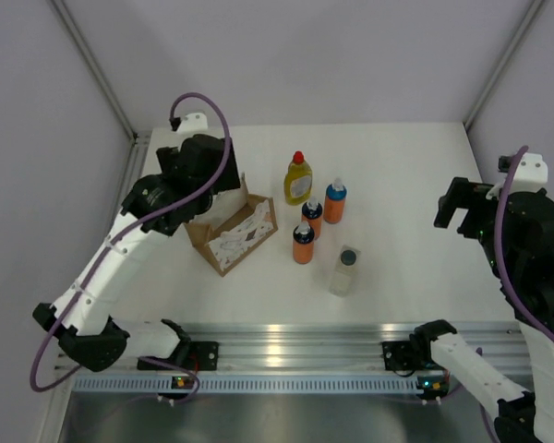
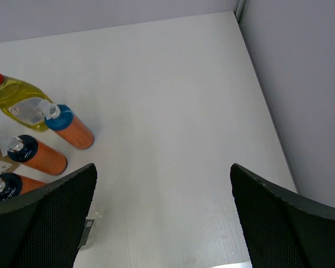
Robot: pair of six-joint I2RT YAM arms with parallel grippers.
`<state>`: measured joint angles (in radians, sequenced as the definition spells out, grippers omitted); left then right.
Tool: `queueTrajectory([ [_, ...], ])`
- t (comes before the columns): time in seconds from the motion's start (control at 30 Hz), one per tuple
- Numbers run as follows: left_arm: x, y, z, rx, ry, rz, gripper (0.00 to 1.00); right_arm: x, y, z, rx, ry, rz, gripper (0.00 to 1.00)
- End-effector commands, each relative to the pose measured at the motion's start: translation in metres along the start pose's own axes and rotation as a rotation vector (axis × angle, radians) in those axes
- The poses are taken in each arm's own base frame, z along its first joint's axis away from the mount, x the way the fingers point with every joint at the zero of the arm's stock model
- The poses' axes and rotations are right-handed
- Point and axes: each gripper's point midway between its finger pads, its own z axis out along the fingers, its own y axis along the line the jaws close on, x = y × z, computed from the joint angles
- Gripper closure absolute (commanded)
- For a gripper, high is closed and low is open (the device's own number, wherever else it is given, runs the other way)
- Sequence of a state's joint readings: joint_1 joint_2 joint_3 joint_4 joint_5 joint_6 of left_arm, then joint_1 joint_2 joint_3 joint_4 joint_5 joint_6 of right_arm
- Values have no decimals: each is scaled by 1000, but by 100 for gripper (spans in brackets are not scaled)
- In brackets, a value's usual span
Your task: Take the personal care products out of the canvas bag
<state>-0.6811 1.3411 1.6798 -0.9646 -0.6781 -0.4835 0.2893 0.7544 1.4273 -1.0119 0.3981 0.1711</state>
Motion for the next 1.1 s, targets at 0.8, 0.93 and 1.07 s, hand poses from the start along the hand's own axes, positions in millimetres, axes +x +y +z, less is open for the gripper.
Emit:
queueTrajectory([
  [0.8,75,167,-95,-256,-20,-151,2,35,-28,-34,47,80,-78,0],
  [0.93,75,165,-94,-235,-35,-159,2,33,-29,-33,53,74,-73,0],
  [1.07,75,160,-90,-223,-37,-164,2,30,-29,-32,60,72,-70,0],
])
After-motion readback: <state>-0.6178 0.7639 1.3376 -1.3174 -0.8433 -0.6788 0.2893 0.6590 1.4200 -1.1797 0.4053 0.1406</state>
